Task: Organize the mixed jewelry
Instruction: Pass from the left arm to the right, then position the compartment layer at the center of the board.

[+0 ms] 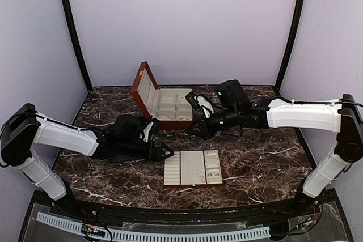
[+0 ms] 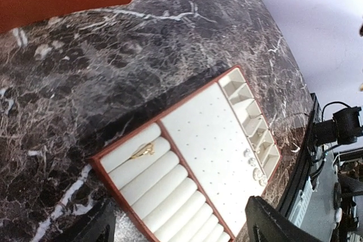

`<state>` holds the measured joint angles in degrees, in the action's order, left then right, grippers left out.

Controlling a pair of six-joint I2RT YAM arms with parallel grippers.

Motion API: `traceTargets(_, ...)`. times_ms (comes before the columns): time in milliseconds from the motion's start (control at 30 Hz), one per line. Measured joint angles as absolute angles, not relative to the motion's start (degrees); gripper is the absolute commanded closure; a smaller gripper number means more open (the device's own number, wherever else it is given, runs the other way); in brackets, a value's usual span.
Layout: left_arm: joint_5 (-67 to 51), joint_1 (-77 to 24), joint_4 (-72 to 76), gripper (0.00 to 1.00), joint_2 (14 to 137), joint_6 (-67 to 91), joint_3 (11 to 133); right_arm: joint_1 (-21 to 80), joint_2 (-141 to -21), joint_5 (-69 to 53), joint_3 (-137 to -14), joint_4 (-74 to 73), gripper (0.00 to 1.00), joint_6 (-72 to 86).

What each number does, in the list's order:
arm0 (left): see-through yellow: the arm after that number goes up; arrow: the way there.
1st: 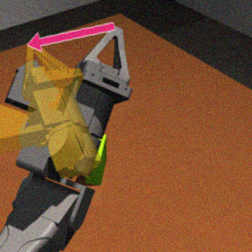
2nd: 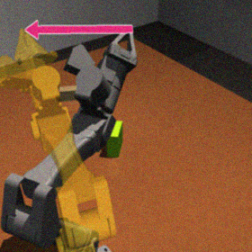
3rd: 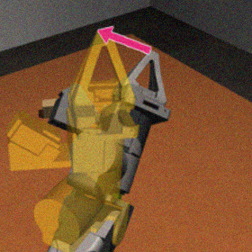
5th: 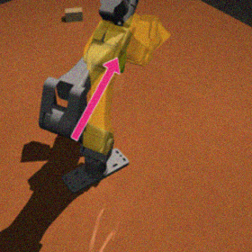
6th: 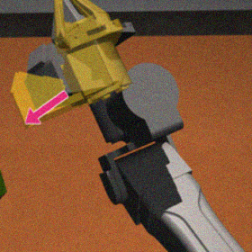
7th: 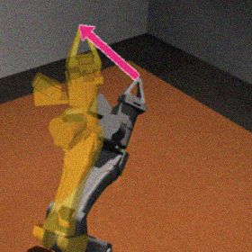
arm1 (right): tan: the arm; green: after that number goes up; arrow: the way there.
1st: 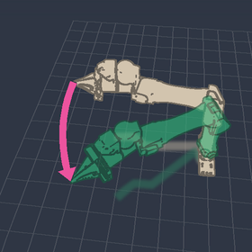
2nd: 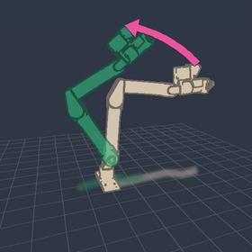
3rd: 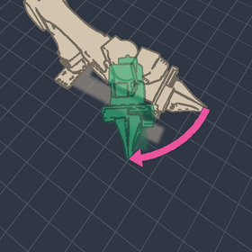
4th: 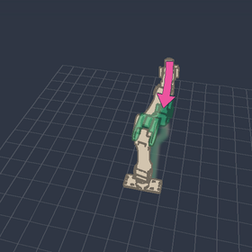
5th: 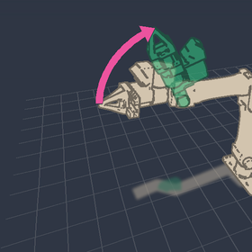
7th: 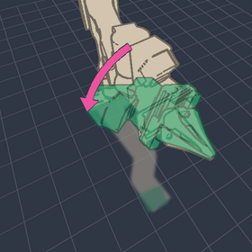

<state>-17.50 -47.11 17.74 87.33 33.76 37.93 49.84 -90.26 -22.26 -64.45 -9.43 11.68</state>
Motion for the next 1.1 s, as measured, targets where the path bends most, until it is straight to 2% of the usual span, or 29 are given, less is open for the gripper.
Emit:
traceTargets(433, -13.28, -47.09, 17.10, 0.23, 96.53, 36.34, 42.19, 49.80, -86.30, -17.65, -60.40, -6.79, 1.00, 13.87)
traceTargets(767, -20.29, -47.16, 25.61, 0.31, 104.27, 34.15, 45.54, 49.69, -84.27, -13.82, -58.72, -6.44, 1.00, 14.50)
traceTargets(933, -24.64, -47.44, 31.51, 0.31, 108.62, 33.08, 48.36, 49.69, -82.81, -11.49, -57.58, -5.89, 1.00, 15.31)
traceTargets(1100, -23.88, -47.86, 32.21, 0.31, 107.44, 29.28, 48.88, 49.69, -82.91, -10.04, -55.16, -5.13, 1.00, 15.59)
